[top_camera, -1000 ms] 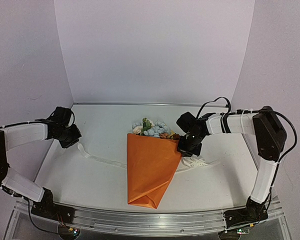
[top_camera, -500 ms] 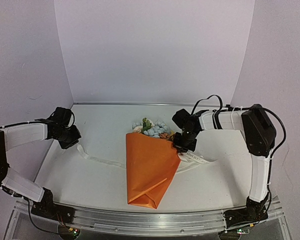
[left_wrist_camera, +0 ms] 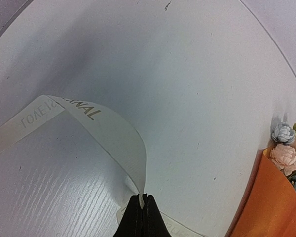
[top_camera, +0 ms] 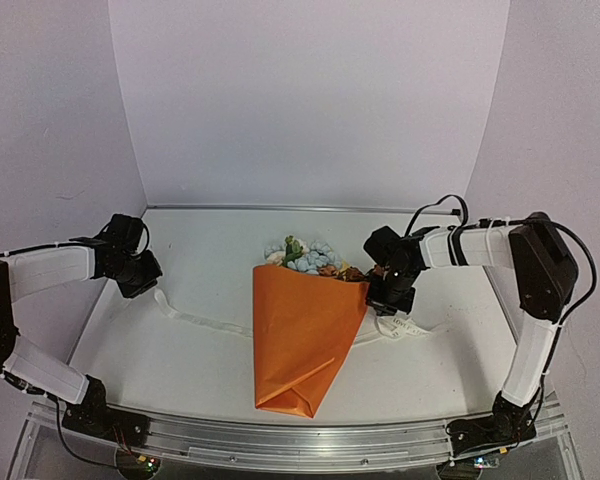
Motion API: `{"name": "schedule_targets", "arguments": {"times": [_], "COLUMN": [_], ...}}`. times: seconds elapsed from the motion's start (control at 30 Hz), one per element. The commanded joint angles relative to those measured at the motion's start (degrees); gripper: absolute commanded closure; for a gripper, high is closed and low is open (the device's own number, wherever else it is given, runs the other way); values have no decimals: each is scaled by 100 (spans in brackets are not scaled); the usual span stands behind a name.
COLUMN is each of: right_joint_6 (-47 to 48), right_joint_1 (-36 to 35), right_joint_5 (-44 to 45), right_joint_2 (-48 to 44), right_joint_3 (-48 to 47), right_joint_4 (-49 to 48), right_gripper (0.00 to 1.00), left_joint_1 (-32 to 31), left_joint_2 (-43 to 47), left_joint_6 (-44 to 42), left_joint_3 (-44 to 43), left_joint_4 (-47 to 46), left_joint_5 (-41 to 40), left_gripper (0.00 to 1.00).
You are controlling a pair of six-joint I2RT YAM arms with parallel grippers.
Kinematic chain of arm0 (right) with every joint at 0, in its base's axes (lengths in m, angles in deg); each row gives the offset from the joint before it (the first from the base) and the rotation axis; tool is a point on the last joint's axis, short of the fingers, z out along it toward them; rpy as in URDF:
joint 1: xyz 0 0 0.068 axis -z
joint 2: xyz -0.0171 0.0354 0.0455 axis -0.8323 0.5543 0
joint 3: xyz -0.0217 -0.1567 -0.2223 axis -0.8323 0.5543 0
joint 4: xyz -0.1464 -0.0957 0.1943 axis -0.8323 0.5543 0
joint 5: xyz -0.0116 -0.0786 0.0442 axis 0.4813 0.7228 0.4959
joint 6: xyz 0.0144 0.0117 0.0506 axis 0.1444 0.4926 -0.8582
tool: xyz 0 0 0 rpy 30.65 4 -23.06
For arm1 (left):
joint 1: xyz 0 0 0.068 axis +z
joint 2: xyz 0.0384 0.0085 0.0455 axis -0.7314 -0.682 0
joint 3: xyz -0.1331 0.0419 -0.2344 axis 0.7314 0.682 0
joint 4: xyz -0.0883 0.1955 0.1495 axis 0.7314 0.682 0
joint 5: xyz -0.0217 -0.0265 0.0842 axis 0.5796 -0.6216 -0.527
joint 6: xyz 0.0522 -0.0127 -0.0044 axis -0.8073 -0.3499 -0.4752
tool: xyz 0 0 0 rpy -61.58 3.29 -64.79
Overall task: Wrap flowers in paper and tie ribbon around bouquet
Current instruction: Adjust the folded bouquet with the ribbon.
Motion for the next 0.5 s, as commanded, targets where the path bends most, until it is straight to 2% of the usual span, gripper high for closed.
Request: {"name": "schedule_targets", "arguments": {"times": [0.0,0.47], "right_joint_6": [-201,-567], "right_joint_1": [1,334], "right_joint_5": [-190,-822], "right_joint_2": [-20,815], "right_joint_3": [90,-414], "right_joint_4": [-236,-974], "right_gripper": [100,100], "left_joint_1": [-25,-34], "left_joint_2": [30,180], "left_joint_6": [-81,-98], "left_joint_3": [-301,-360], "left_joint_4": [13,139], "left_joint_5": [43,31], "left_gripper": [100,100]}}
